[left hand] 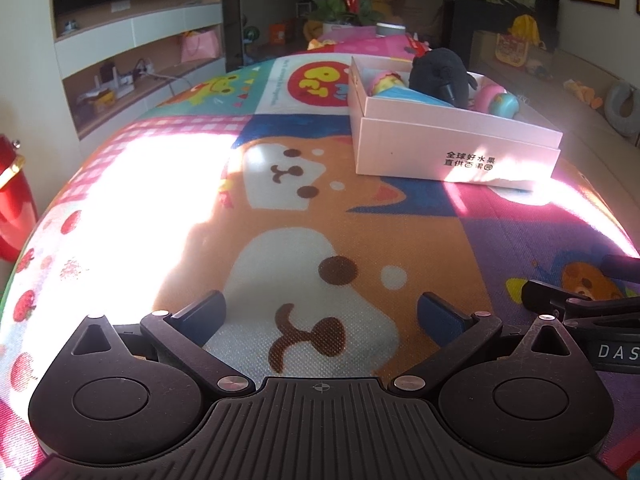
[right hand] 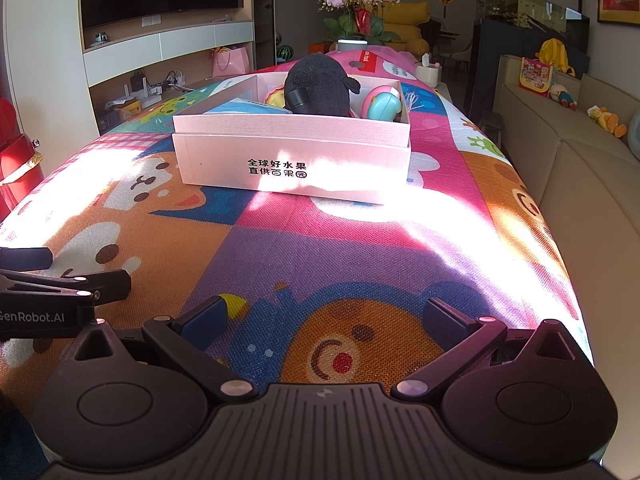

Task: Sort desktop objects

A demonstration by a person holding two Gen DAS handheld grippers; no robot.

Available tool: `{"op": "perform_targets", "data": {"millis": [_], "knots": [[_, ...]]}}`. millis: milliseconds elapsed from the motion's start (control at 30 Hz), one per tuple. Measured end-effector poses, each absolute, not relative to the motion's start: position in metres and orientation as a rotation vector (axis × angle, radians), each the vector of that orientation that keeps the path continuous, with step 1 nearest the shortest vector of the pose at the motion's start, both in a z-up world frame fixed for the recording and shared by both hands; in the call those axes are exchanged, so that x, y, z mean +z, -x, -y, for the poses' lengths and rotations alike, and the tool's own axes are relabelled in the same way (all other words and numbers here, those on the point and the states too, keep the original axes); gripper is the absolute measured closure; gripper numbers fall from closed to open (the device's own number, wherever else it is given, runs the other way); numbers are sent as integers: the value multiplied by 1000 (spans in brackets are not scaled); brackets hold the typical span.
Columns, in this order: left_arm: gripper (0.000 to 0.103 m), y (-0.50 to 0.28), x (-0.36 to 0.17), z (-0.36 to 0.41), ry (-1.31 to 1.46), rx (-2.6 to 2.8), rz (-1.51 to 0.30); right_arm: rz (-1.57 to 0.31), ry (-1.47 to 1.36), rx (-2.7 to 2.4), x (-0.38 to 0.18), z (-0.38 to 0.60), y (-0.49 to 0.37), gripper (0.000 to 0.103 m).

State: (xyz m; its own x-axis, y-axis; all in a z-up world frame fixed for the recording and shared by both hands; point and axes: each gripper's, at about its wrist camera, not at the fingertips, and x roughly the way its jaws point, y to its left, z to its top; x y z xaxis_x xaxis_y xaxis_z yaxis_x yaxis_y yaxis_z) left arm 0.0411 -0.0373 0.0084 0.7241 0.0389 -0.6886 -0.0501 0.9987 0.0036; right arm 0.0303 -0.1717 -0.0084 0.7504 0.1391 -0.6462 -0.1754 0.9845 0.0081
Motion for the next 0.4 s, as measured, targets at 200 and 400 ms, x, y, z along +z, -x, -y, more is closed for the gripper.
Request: {"op": "perform_targets", "data": {"millis": [200,400], "knots": [[0,-40,7,36,29,55,-753,-701,54,172,-8,171,-30,0],[0,-42,12,32,56,38,-776,-701,54,172,-8,171,-30,0]]}}
